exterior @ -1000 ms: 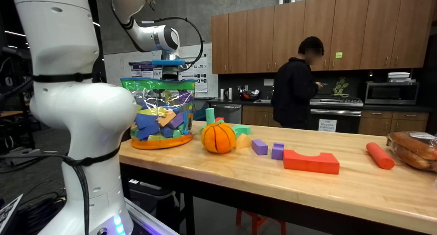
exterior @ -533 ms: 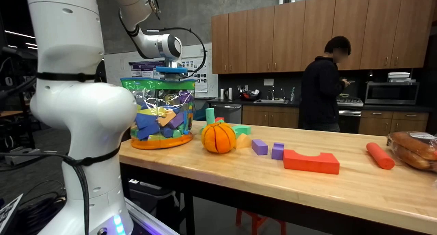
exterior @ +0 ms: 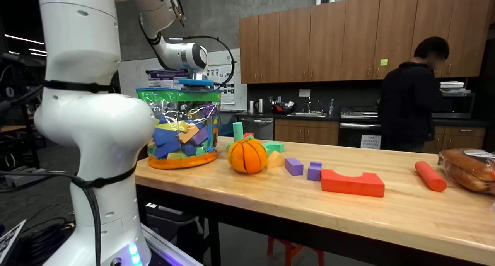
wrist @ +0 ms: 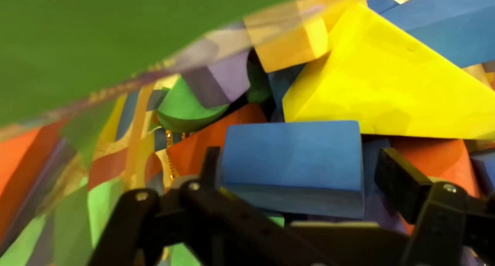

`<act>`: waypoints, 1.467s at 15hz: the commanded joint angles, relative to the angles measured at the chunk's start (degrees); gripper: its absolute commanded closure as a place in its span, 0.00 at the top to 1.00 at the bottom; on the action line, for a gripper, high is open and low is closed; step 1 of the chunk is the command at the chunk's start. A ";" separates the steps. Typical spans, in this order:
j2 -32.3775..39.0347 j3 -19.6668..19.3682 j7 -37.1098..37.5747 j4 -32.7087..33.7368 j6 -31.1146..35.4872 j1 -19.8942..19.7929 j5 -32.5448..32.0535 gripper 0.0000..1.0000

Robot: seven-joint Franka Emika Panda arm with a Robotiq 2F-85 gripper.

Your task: Remove the blue block out of the bag

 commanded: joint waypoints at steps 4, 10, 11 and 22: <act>0.89 0.16 -1.08 1.60 -1.35 -0.34 0.25 1.00; 1.05 0.16 -1.35 2.55 -2.18 -0.35 0.15 0.51; 1.06 0.18 -1.34 2.73 -2.30 -0.35 0.12 0.50; -1.54 0.08 0.38 4.30 -2.38 -0.44 -1.38 0.16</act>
